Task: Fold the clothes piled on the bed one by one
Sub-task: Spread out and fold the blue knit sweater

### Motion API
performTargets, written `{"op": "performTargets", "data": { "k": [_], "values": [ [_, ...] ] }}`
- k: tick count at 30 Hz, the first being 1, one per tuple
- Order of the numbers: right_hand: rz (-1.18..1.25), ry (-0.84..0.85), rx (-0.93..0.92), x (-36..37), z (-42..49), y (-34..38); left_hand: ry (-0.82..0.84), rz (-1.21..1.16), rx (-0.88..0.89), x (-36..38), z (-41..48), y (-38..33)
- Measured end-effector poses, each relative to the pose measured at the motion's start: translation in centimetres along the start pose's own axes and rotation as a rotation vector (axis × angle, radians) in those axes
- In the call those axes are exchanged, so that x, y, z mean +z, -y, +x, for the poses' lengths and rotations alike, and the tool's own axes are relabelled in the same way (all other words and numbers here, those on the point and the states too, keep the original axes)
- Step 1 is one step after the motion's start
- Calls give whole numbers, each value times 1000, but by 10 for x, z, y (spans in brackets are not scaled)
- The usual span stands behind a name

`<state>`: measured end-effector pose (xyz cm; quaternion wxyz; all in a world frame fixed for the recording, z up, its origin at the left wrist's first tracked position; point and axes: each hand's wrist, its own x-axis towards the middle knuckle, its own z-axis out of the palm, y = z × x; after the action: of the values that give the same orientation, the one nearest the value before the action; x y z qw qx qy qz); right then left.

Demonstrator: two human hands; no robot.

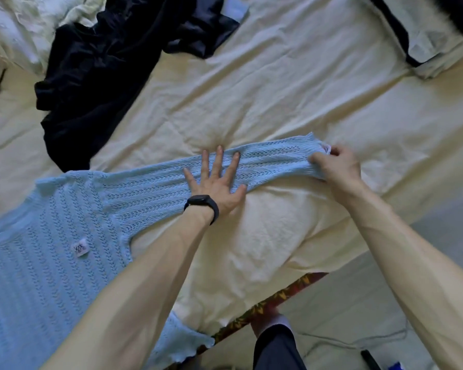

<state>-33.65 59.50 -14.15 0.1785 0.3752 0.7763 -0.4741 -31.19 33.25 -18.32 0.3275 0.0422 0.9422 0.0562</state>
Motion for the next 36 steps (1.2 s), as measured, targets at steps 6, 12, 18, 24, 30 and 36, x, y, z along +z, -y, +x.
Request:
{"op": "performTargets", "data": {
  "k": [6,12,18,24,30,36],
  "values": [
    [148,111,-359,35,-118,45,207,-1392,-285,-80,-80,10],
    [-80,523,-782,135,-295,24,306,-1614,-322,-92,-216,134],
    [-672,660,-707,233,-378,-74,-102,-2016,-674,-16,-380,288],
    [-1522,766,-710,300,-410,-151,7,-1743,-1139,126,-473,356],
    [-1567,740,-590,319,-410,-138,61,-1320,-1123,201,-492,389],
    [-1121,604,-450,328,-408,-104,-115,-770,-1070,180,-468,375]
  ]
}}
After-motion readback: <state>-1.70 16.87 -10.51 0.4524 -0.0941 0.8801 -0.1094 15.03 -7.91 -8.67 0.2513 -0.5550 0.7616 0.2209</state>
